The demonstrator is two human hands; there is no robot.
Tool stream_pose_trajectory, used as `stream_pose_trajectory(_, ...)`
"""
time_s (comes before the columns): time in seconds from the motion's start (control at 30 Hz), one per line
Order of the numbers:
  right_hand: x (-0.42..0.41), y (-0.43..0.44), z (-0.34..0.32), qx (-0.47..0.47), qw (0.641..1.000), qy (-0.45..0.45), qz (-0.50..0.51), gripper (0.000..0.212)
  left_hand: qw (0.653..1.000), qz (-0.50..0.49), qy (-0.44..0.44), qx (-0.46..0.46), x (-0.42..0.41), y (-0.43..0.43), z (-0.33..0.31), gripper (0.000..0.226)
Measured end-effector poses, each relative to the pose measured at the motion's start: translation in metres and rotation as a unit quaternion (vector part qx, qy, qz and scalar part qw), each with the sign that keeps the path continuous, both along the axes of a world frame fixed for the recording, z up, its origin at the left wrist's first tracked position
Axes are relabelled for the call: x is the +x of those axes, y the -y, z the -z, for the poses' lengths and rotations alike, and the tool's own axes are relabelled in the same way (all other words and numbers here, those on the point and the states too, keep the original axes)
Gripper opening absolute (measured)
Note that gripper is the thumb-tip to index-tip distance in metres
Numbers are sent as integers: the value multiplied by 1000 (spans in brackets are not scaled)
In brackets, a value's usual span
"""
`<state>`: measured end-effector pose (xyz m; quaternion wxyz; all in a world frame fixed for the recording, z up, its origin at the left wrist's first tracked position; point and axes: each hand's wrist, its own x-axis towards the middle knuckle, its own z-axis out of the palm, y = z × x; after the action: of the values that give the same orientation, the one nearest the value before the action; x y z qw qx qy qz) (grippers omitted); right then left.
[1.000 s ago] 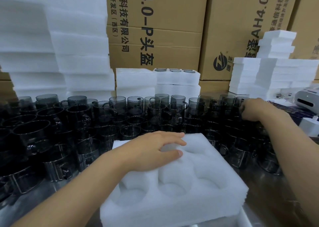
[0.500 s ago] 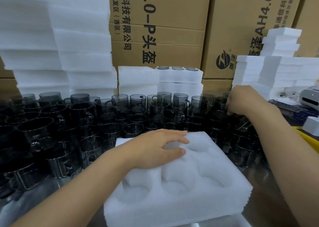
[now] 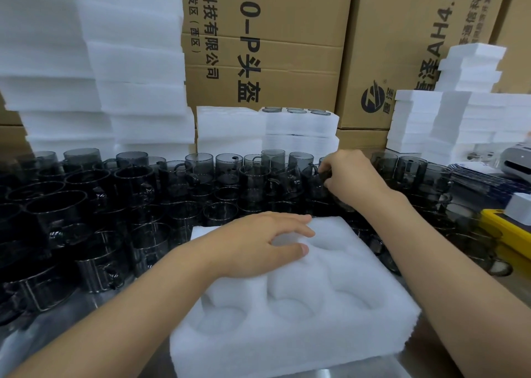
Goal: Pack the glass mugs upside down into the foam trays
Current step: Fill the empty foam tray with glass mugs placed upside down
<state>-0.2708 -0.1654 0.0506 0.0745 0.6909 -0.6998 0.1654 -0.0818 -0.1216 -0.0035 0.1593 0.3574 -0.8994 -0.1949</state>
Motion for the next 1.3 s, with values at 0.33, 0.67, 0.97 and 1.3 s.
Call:
stream_pose_trajectory(0.33,1,-18,2,-143,987,13,-65,41,1000,-13,-24,-2,1,2,2,39)
stream_pose_trajectory(0.67,31,-47,10,-214,864,395,-226,21,940,-177,-288,37,4,13,1,47)
stream_pose_trajectory(0.97,38,-35,23,-84,638,720,-260,26,907,-82,-392,131,9,18,2,66)
stream_pose_trajectory(1.3,36,-36,16,36,449,843,-295,30,889,-106,-420,149,10,18,-1,63)
